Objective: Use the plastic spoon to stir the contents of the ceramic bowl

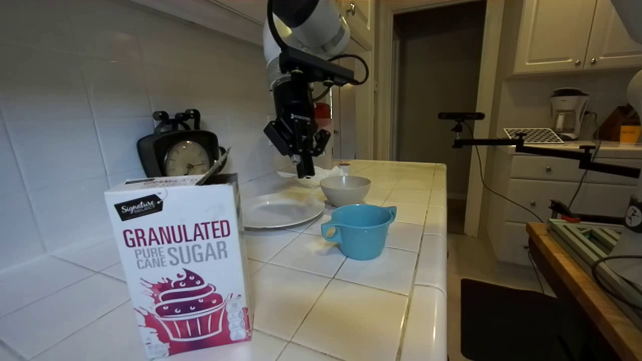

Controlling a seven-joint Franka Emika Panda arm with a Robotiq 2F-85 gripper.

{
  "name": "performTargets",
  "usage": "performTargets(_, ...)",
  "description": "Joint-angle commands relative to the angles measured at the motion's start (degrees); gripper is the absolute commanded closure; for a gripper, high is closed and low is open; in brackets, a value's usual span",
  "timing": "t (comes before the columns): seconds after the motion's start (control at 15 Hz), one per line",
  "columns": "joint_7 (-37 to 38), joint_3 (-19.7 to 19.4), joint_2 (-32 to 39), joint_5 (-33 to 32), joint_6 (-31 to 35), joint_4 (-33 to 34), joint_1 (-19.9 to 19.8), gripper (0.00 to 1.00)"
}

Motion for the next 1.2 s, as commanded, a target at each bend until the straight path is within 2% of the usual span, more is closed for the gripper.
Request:
performTargets(0.0, -5.08, 0.19, -7.91, 4.4, 2.4, -12.71, -1.69, 0.97)
performTargets(0.6, -14.06, -3.21, -22.22, 13.89, 6.39, -34.2, -5.63, 0.97)
performTargets(0.87, -20.18, -5.84, -25.06, 20.61, 8.32, -39.47, -8.19, 0.97)
performTargets(1.13, -26.96, -7.5, -25.47, 27.75, 9.61, -41.88, -9.89, 0.97)
